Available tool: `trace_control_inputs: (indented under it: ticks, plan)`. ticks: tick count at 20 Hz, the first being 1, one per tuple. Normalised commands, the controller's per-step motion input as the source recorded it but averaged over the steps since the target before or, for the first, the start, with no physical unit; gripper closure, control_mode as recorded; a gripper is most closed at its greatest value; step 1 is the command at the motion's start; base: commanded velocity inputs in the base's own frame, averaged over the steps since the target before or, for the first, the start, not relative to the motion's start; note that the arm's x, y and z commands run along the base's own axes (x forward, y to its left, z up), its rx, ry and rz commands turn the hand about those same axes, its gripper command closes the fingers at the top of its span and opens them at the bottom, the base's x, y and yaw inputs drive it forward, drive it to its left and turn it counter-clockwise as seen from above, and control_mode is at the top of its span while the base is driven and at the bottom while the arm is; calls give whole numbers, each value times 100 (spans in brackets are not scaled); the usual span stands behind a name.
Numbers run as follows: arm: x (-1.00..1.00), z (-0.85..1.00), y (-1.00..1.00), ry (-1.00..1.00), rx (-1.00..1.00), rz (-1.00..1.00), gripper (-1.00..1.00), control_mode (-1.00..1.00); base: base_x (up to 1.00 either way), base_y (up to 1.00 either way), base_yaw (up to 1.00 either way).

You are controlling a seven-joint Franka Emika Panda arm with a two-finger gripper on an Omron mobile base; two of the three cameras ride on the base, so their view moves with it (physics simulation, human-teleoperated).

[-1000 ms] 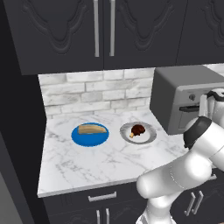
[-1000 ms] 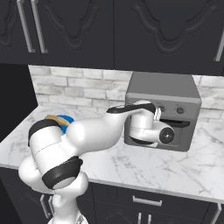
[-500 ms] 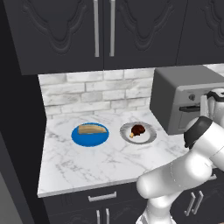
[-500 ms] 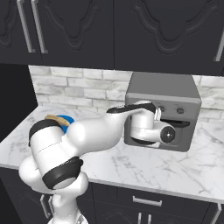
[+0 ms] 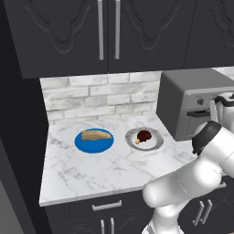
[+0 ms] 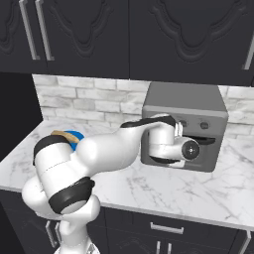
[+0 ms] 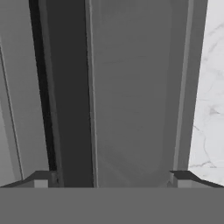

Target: Open the toaster oven door. Place the baguette on the bottom rack in the toaster oven and place the steak on the top rack.

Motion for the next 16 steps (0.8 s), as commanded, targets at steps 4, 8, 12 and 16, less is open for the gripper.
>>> trace_control_inputs:
  ticks: [4, 8, 12, 16]
  plan:
    - [-20, -94, 4, 5, 0, 0, -100, -100, 0, 0, 0]
    - [-12, -94, 11, 4, 0, 0, -100, -100, 0, 0, 0]
    - [-9, -94, 23, 0, 0, 0, -100, -100, 0, 0, 0]
    - [-1, -94, 37, 0, 6, -1, -100, -100, 0, 0, 0]
